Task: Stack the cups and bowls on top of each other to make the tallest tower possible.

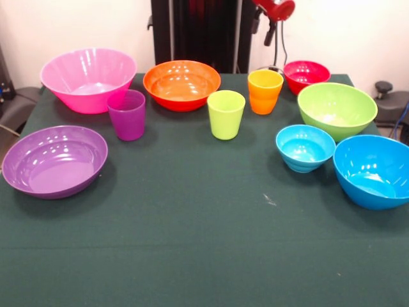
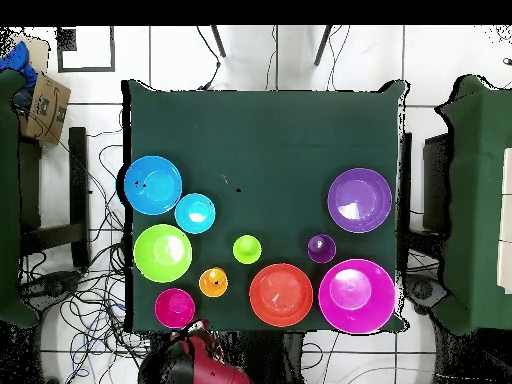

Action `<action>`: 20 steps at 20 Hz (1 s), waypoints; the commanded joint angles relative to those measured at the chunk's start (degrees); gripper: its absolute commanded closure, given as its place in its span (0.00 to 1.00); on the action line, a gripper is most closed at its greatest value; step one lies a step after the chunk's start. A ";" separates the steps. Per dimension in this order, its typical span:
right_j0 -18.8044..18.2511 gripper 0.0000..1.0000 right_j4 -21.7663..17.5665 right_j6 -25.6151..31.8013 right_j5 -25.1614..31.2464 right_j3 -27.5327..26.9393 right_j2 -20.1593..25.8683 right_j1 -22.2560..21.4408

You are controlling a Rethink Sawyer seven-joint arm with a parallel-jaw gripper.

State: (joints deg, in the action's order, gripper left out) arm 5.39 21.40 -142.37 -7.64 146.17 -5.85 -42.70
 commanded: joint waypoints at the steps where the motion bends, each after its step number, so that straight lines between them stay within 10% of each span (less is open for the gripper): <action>1: 2.79 0.00 3.49 -10.35 0.54 -6.91 4.07 4.19; 20: 6.80 0.00 7.96 -9.29 4.56 -14.93 3.62 8.57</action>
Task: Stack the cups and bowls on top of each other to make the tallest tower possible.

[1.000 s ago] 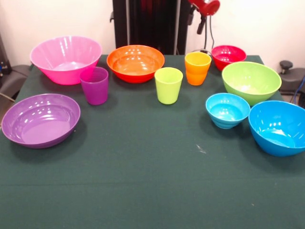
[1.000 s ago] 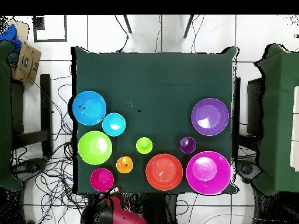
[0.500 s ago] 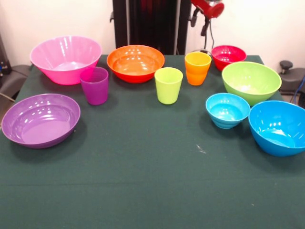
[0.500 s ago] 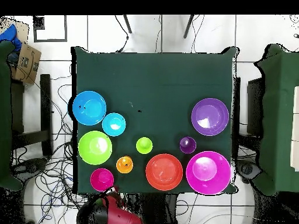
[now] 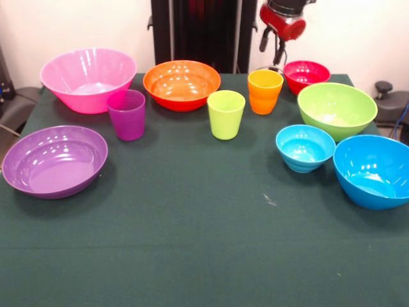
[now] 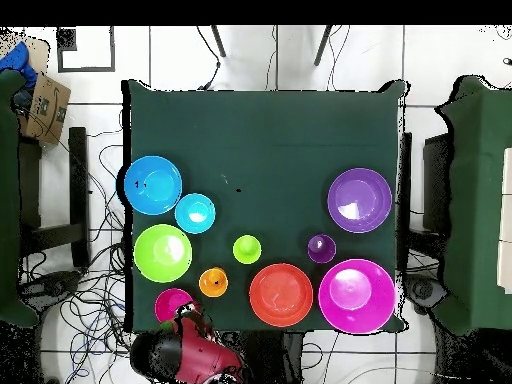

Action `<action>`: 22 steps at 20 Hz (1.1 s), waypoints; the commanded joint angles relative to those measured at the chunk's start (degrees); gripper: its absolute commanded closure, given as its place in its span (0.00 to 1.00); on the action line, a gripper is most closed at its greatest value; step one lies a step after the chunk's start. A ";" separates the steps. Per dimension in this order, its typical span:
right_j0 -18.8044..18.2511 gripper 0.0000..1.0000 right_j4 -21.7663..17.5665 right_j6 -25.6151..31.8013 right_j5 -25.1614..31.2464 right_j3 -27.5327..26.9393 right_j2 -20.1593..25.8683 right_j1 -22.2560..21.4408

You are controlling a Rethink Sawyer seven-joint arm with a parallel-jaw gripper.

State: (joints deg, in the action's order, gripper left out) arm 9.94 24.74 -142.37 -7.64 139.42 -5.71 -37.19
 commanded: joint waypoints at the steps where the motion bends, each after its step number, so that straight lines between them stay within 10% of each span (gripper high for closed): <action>1: 1.95 0.00 4.61 -9.96 4.52 -7.34 3.84 2.45; 22: -3.45 0.00 5.65 -11.70 5.71 -7.25 8.39 2.28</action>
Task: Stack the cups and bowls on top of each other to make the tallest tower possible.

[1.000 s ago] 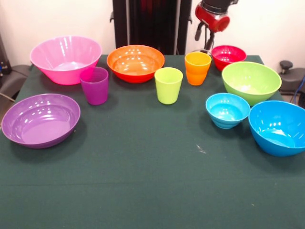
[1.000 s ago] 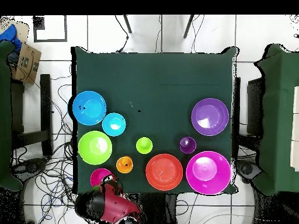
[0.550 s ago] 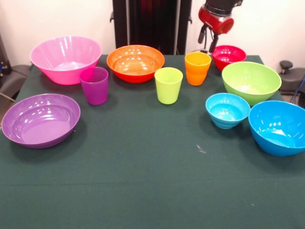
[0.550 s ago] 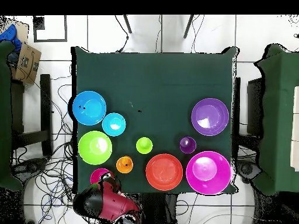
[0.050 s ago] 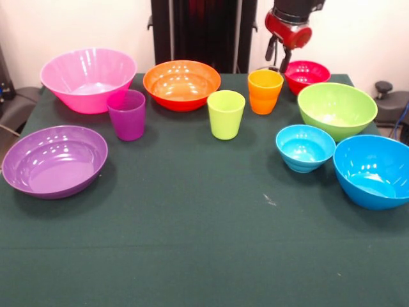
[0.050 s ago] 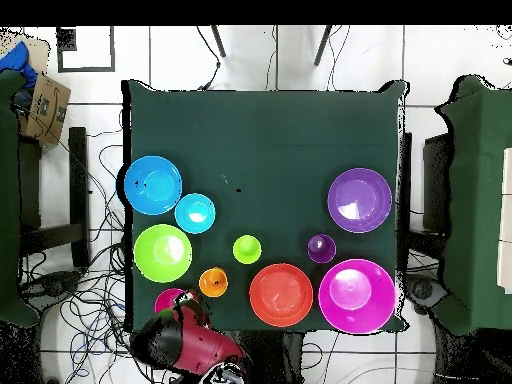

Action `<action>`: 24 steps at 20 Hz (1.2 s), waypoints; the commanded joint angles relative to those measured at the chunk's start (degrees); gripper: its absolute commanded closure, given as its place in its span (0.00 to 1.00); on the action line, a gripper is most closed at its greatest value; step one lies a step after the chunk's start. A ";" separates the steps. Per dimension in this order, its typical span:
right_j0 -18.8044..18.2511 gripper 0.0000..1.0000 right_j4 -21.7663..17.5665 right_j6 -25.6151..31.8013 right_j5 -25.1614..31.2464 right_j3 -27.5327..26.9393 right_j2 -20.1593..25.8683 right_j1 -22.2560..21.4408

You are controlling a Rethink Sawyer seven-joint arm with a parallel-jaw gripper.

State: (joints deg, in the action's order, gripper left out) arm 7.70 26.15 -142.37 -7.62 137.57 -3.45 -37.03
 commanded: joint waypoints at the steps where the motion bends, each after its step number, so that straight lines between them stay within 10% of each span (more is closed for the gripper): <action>1: -1.39 0.00 4.27 -11.81 5.69 -5.41 6.56 1.91; 24: 1.68 0.00 7.07 -8.07 13.63 -12.34 0.95 1.25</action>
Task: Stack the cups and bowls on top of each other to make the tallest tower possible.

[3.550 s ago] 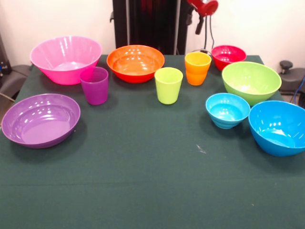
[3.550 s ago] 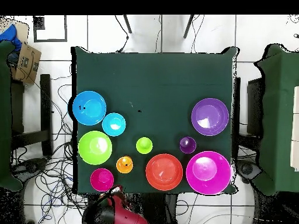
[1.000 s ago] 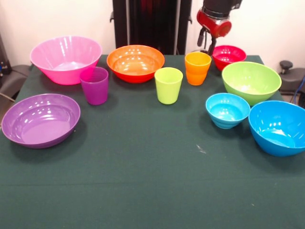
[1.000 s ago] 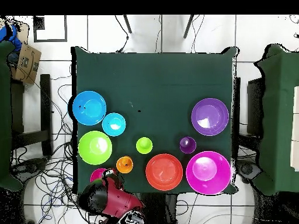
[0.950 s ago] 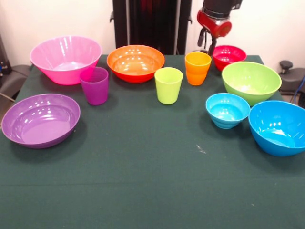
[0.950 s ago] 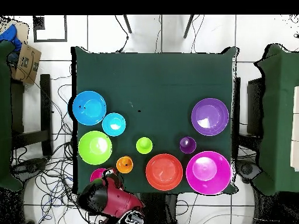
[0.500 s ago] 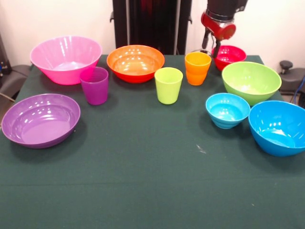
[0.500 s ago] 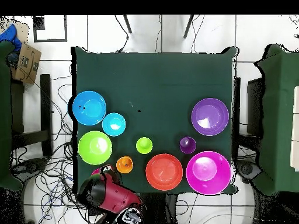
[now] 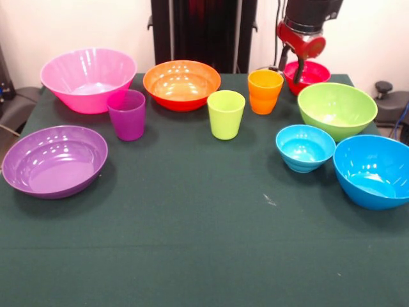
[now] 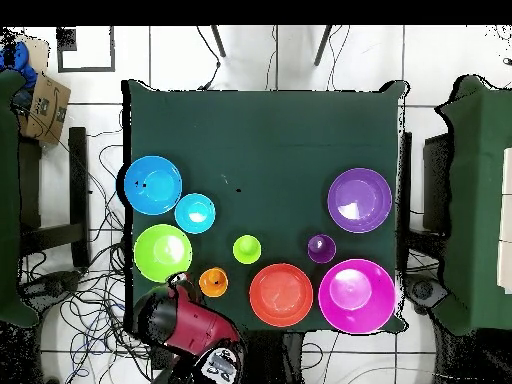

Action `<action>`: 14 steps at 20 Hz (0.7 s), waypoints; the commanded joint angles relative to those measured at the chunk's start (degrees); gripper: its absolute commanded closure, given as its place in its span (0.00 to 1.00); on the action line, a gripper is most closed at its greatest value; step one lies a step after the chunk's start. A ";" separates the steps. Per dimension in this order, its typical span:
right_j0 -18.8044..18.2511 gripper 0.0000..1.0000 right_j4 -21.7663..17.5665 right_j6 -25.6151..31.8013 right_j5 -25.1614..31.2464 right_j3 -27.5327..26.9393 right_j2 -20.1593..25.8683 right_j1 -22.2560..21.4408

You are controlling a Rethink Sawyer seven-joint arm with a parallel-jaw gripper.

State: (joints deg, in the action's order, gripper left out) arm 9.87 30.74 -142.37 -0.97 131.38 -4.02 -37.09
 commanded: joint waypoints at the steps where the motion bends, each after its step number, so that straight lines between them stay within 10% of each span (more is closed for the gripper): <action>1: -0.66 0.00 2.30 -7.89 7.01 -6.34 1.53 1.43; 14: -2.19 0.00 0.98 -7.22 7.36 -7.53 1.83 2.10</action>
State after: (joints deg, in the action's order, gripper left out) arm 8.41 30.74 -142.37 1.25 128.15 -4.59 -37.07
